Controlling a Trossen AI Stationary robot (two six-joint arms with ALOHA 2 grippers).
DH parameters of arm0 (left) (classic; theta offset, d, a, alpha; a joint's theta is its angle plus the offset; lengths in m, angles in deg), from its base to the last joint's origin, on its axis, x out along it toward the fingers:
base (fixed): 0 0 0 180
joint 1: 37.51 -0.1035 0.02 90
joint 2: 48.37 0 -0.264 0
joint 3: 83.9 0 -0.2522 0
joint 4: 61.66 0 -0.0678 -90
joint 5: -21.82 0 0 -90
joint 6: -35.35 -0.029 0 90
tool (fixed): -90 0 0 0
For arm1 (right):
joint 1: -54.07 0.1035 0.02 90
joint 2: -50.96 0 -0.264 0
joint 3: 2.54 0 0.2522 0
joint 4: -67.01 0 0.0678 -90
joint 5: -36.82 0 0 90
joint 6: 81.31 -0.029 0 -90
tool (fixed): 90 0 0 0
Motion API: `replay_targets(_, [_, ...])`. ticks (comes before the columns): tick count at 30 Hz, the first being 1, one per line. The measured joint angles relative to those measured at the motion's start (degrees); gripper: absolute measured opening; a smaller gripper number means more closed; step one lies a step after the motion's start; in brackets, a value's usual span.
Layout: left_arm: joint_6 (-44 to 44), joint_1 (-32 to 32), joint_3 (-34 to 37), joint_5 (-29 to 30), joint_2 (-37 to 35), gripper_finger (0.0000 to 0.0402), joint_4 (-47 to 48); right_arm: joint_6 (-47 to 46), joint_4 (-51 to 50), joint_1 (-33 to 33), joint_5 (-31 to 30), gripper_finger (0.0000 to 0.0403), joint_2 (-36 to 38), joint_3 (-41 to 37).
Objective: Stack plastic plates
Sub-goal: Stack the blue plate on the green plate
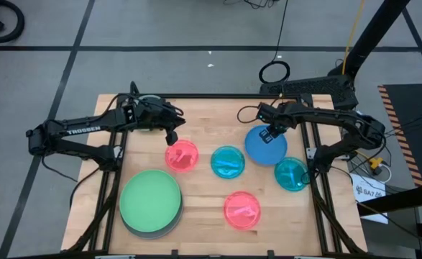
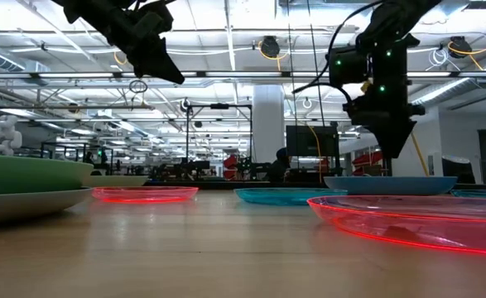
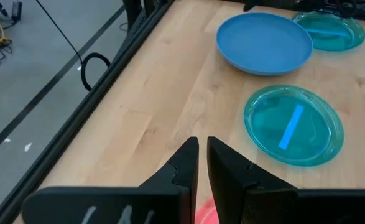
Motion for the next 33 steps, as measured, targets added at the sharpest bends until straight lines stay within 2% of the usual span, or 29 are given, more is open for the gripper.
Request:
replay_targets(5, [-0.1, 0.0, 0.0, 0.0, 0.0, 0.0042, 0.0, 0.0, 0.0, -4.6, -0.5, 0.0179, 0.0, 0.0])
replay_targets(8, [-0.4, 0.0, 0.0, 0.0, 0.0, 0.0042, 0.0, 2.6, 1.0, -8.0, 3.5, 0.0194, -0.5, 0.0])
replay_targets(11, [-0.5, 0.0, 0.0, 0.0, 0.0, 0.0042, 0.0, 4.5, 2.0, -10.9, 8.4, 0.0196, -1.0, 0.0])
replay_targets(14, [-0.5, 0.0, 0.0, 0.0, 0.0, 0.0042, 0.0, 5.9, 1.8, -12.8, 8.8, 0.0196, -1.7, 0.0])
replay_targets(18, [-0.5, 0.0, 0.0, 0.0, 0.0, 0.0042, 0.0, 8.0, 1.9, -14.8, 12.8, 0.0196, -1.6, 0.0])
replay_targets(24, [-0.5, 0.0, 0.0, 0.0, 0.0, 0.0042, 0.0, 8.8, 4.1, -15.5, 13.1, 0.0196, -1.6, -1.7])
replay_targets(33, [-0.5, 0.0, 0.0, 0.0, 0.0, 0.0042, 0.0, 8.8, 10.6, -15.4, 13.3, 0.0196, -1.6, -9.1])
